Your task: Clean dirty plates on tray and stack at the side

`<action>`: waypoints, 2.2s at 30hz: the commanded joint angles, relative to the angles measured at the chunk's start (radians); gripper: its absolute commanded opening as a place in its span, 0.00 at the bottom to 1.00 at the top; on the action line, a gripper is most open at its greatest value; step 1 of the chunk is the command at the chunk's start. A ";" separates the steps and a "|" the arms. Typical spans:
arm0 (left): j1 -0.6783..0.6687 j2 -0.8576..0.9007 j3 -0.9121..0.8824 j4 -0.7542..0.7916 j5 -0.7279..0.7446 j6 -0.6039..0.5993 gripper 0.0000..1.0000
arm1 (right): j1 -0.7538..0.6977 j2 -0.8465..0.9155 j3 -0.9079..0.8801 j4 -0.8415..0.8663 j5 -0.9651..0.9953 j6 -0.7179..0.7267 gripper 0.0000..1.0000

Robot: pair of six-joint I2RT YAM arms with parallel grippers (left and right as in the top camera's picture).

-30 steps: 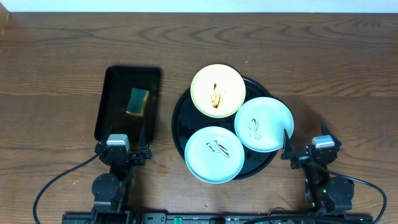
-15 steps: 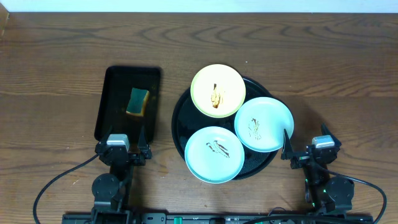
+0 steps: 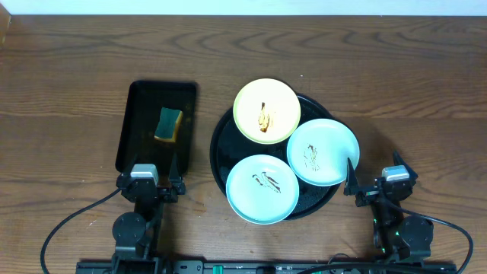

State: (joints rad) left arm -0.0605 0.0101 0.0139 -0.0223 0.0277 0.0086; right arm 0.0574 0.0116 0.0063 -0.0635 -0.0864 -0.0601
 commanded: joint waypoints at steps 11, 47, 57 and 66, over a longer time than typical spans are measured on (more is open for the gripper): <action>0.005 -0.006 -0.010 -0.048 -0.012 0.017 0.86 | -0.010 -0.005 -0.001 -0.004 -0.008 -0.008 0.99; 0.005 0.668 0.579 -0.318 0.058 -0.047 0.86 | -0.011 0.321 0.275 -0.174 0.086 0.252 0.99; 0.005 1.038 0.970 -0.705 0.097 -0.047 0.86 | -0.011 0.783 0.657 -0.466 0.074 0.227 0.99; 0.005 1.096 1.030 -0.803 0.095 -0.047 0.86 | -0.011 0.900 0.736 -0.498 0.006 0.227 0.99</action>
State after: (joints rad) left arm -0.0597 1.1046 1.0210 -0.8207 0.1101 -0.0292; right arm 0.0574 0.9070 0.7231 -0.5594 -0.0456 0.1776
